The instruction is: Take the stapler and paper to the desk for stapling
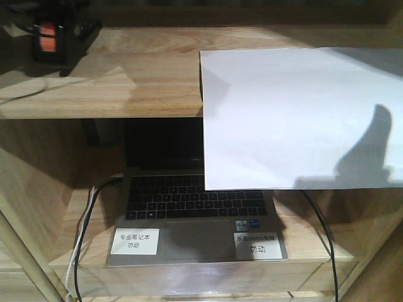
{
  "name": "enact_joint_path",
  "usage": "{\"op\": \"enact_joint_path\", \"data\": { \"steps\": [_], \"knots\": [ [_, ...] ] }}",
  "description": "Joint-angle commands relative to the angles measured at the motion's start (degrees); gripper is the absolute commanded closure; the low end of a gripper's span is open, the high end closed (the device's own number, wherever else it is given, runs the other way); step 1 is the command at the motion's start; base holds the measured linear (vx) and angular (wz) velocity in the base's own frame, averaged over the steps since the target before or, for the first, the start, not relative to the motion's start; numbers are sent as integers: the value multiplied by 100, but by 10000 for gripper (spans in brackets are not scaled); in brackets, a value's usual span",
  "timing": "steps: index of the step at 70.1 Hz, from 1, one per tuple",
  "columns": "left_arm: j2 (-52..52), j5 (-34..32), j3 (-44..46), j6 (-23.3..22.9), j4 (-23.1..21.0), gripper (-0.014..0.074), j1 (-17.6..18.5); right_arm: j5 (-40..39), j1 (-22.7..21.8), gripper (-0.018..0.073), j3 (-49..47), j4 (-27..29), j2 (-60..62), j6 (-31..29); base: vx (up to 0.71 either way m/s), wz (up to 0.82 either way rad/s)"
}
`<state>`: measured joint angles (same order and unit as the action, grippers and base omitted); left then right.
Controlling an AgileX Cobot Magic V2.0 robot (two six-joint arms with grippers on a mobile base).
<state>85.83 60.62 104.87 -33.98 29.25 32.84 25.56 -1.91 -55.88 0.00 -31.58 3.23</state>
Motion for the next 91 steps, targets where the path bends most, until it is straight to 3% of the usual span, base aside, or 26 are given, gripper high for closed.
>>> {"op": "enact_joint_path", "data": {
  "steps": [1, 23, 34, 46, 57, 66, 91],
  "knots": [
    [-562, -604, 25, 371, -90, 604, 26, -407, -27, 182, -159, -48, -62, -53, 0, 0],
    [-2091, -1774, -1587, 1373, -1239, 604, 21, -407, -27, 182, -159, -48, -62, -53, 0, 0],
    [-2866, -2173, -2385, 2439, -2096, 604, 20, -407, -27, 182, -159, -48, -62, -53, 0, 0],
    [-3543, -2249, -3147, 3830, -3422, 603, 20, -407, -27, 182, -159, -48, -62, -53, 0, 0],
    [-4131, -2249, -3789, 4568, -4408, 603, 20, -407, -27, 182, -159, -48, -62, -53, 0, 0],
    [-4614, -2249, -4344, 4921, -4698, 603, 20, -407, -27, 182, -159, -48, -62, -53, 0, 0],
    [-6141, -2133, -5519, 5054, -4750, 603, 20, -407, -27, 182, -159, -48, -62, -53, 0, 0]
  ]
}}
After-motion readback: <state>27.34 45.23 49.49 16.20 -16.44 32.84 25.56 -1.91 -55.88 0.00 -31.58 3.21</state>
